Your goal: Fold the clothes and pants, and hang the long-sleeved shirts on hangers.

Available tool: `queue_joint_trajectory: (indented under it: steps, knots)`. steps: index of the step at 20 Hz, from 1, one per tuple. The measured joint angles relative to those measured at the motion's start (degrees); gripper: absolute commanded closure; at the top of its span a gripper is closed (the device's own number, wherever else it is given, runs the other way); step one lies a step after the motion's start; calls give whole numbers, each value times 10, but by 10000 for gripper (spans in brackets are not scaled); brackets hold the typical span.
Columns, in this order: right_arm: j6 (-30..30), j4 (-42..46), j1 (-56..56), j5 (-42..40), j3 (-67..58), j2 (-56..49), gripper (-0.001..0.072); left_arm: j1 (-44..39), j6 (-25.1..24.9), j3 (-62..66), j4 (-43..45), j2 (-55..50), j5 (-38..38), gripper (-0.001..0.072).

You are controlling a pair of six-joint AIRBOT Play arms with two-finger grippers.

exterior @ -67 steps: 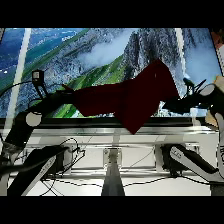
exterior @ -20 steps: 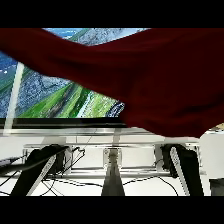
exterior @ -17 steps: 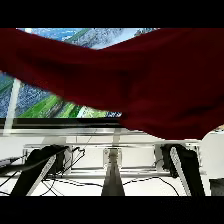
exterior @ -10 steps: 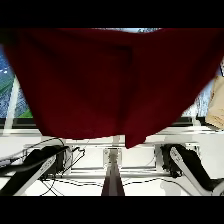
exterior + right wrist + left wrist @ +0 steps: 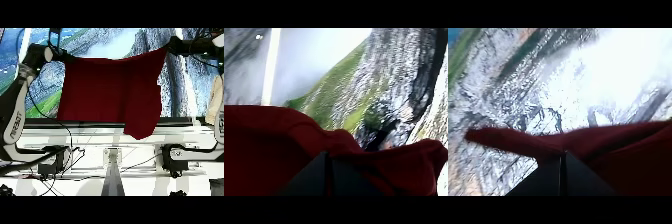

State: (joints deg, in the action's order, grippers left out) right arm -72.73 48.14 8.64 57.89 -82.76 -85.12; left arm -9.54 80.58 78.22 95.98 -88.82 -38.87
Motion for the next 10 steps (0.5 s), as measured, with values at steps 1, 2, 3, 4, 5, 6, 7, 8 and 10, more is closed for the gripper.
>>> queue_joint_trajectory:
  steps: [1,2,3,4,5,6,7,8,10]
  knots:
    - [0,2,-1,-16,0,-16,702,0,0,0,0,-11,9,695]
    - [0,9,-2,-28,1,-28,701,1,0,0,0,-18,16,695]
    - [0,18,-3,-34,1,-37,701,3,0,0,0,-24,18,695]
    - [0,31,-4,-35,1,-43,702,5,0,0,0,-28,17,695]
    - [0,45,-5,-27,1,-47,702,7,0,0,0,-31,9,695]
    - [0,66,-5,-10,1,-50,702,9,0,0,0,-33,-7,696]
    - [0,87,-5,15,1,-52,702,10,0,0,0,-35,-33,696]
    - [0,107,-5,46,1,-54,702,11,0,0,0,-36,-61,696]
    - [-1,142,-5,125,1,-56,702,14,-21,0,0,-37,-133,696]
